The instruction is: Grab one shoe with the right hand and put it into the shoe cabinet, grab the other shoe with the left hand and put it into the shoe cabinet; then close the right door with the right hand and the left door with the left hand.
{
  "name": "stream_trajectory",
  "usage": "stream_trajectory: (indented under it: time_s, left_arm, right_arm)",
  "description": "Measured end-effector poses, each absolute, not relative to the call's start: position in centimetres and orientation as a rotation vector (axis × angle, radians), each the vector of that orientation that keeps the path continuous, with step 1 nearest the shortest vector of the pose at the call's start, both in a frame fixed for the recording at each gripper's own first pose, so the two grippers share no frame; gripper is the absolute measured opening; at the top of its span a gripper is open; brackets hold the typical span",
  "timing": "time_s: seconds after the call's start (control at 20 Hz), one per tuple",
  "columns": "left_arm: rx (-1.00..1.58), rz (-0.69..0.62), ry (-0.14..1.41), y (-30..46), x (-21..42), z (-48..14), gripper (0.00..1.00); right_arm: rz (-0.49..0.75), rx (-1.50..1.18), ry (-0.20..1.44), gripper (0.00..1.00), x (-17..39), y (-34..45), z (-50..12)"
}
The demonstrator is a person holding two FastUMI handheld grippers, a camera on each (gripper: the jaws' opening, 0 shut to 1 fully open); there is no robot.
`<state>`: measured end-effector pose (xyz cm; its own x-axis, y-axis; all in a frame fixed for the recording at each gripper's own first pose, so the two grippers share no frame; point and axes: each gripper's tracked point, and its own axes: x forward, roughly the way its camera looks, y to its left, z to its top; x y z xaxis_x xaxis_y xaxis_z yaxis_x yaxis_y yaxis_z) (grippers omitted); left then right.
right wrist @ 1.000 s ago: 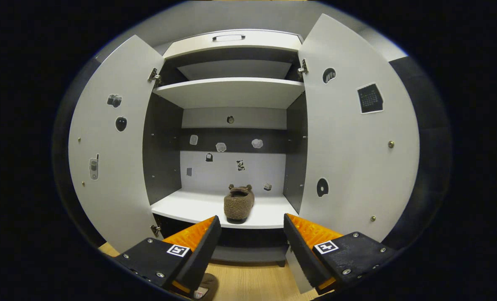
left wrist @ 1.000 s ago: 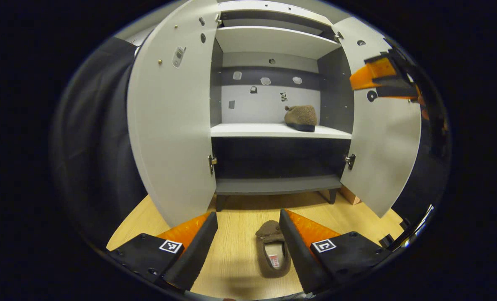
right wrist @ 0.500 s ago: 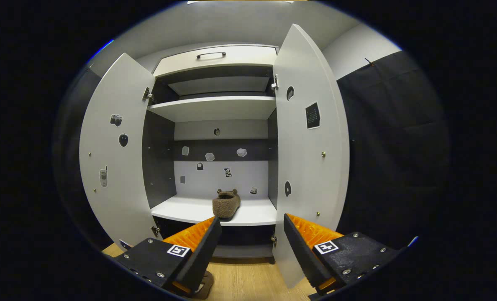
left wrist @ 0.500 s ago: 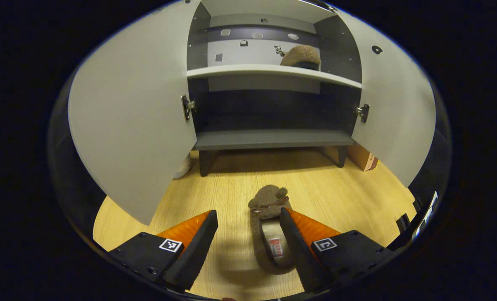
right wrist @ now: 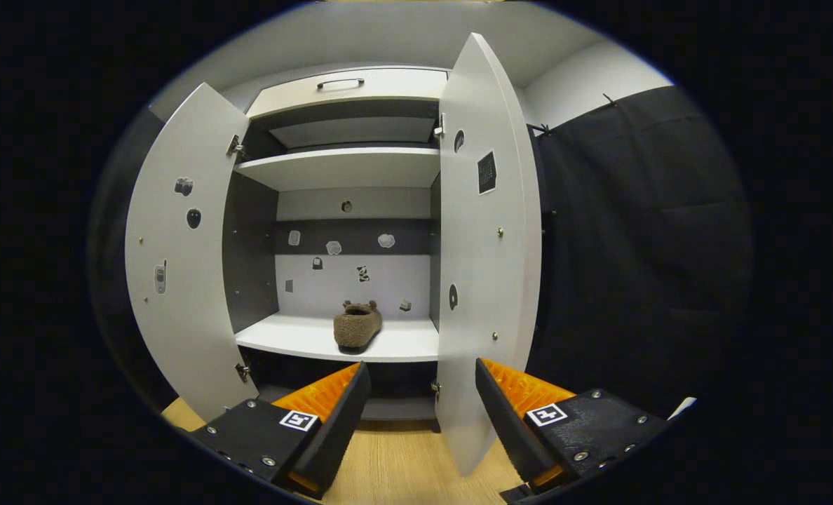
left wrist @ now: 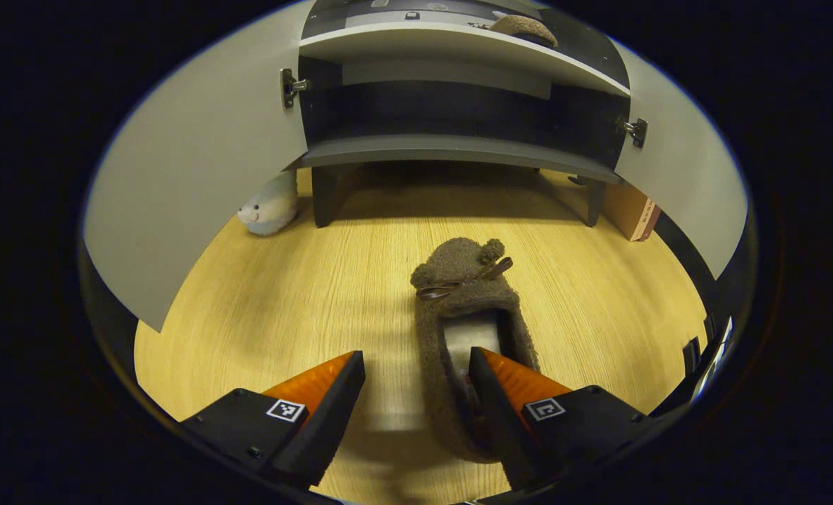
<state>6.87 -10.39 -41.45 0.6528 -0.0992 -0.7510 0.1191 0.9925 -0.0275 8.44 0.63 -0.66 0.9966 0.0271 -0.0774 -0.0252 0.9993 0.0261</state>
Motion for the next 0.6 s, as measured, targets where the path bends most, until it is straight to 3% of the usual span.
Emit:
stream_trajectory:
  time_s: [0.1,0.15,0.3,0.4,0.55,0.6]
  left_arm:
    - [0.012,-0.137,0.874,-10.7,6.9,-41.9,0.99]
    - [0.005,-0.151,0.881,-11.0,6.9,-42.1,0.93]
    - [-0.027,-0.194,0.905,-12.3,6.7,-42.2,0.64]
    - [-0.014,-0.199,0.932,-12.5,6.7,-42.3,0.37]
    - [0.043,-0.192,0.966,-11.5,7.2,-42.5,0.37]
    - [0.028,-0.196,0.989,-11.7,7.4,-42.4,0.1]
  right_arm:
    - [0.029,0.024,0.086,0.93,8.4,0.5,-0.9]
    - [0.029,0.024,0.088,0.93,8.4,0.4,-1.0]
    - [0.03,0.028,0.096,0.93,8.4,0.3,-1.2]
    - [0.036,0.029,0.093,0.92,8.4,0.4,-1.1]
    - [0.042,0.026,0.09,0.92,8.5,0.6,-1.0]
    - [0.046,0.028,0.089,0.92,8.5,0.7,-0.9]
